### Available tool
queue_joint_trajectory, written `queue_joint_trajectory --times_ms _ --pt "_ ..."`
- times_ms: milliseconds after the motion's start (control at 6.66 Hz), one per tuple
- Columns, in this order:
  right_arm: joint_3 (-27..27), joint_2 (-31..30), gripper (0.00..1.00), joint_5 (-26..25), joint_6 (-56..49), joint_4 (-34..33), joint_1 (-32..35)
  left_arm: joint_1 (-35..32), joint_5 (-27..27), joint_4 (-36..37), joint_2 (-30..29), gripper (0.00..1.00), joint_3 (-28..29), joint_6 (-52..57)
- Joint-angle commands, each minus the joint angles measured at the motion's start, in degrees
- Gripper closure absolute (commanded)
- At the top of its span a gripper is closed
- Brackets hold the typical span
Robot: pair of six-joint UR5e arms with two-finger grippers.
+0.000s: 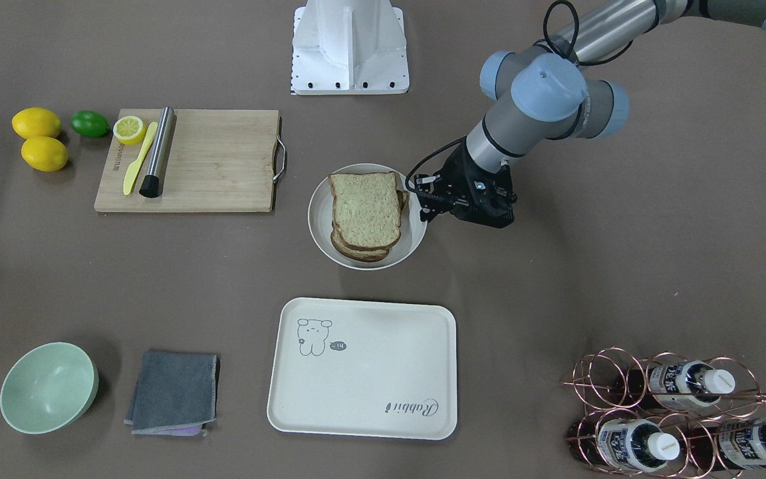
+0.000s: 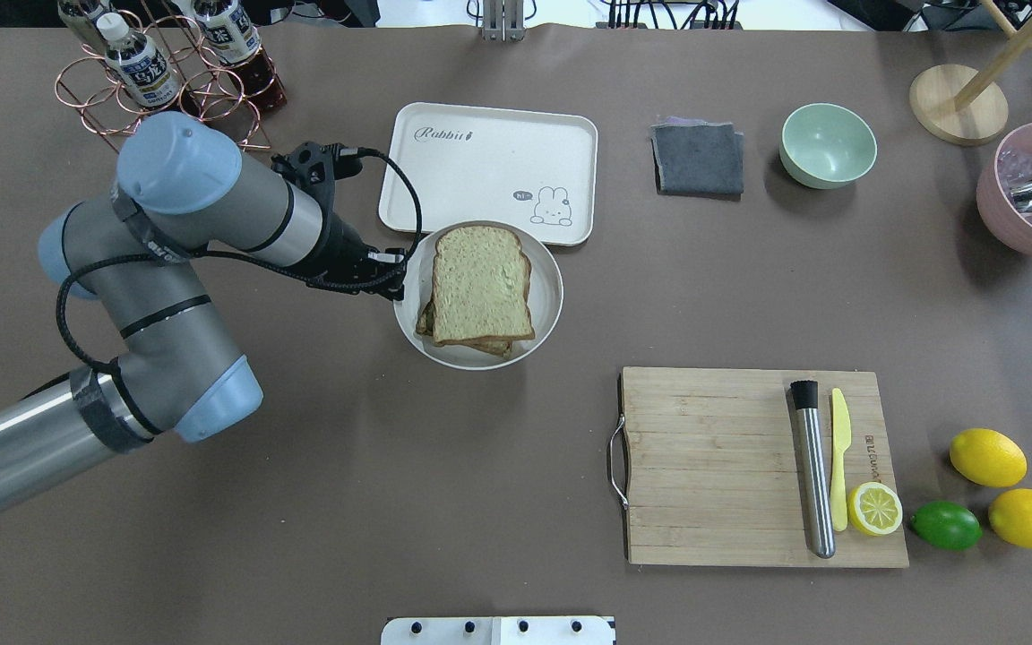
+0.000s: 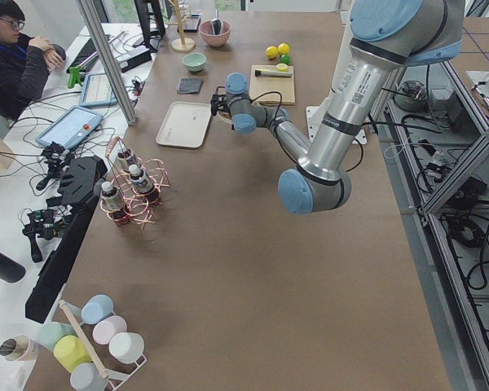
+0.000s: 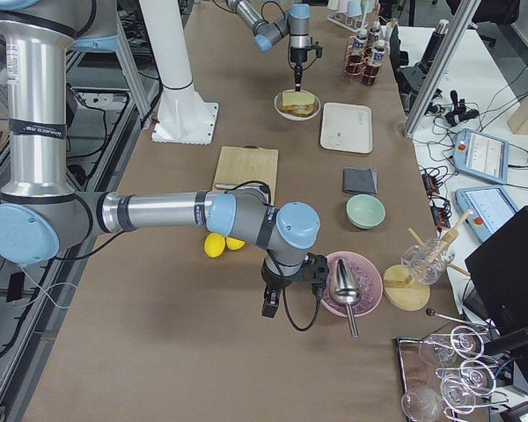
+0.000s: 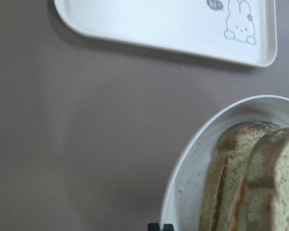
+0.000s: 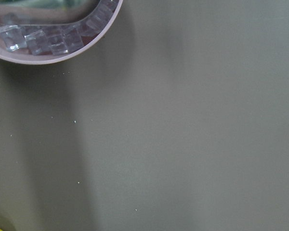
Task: Make sandwich and place on tray
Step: 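Slide the plate with the left gripper farther from the robot onto the tray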
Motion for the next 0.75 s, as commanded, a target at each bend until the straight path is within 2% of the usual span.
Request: queue_joint_trajectory --times_ms 0,300,601 --pt "-0.01 -0.04 0.0 -0.03 -0.03 0.0 0.0 -5.08 -3.98 -0.57 -8.34 1.0 12.49 2.02" --pt "-0.01 -0.21 0.0 -0.03 -0.03 0.0 0.0 -6.76 -5.13 -5.56 -14.87 1.0 24.71 2.56" --pt "-0.01 -0.3 0.0 -0.03 -0.03 0.0 0.0 -7.03 -3.39 -9.52 -22.07 1.0 37.71 2.74"
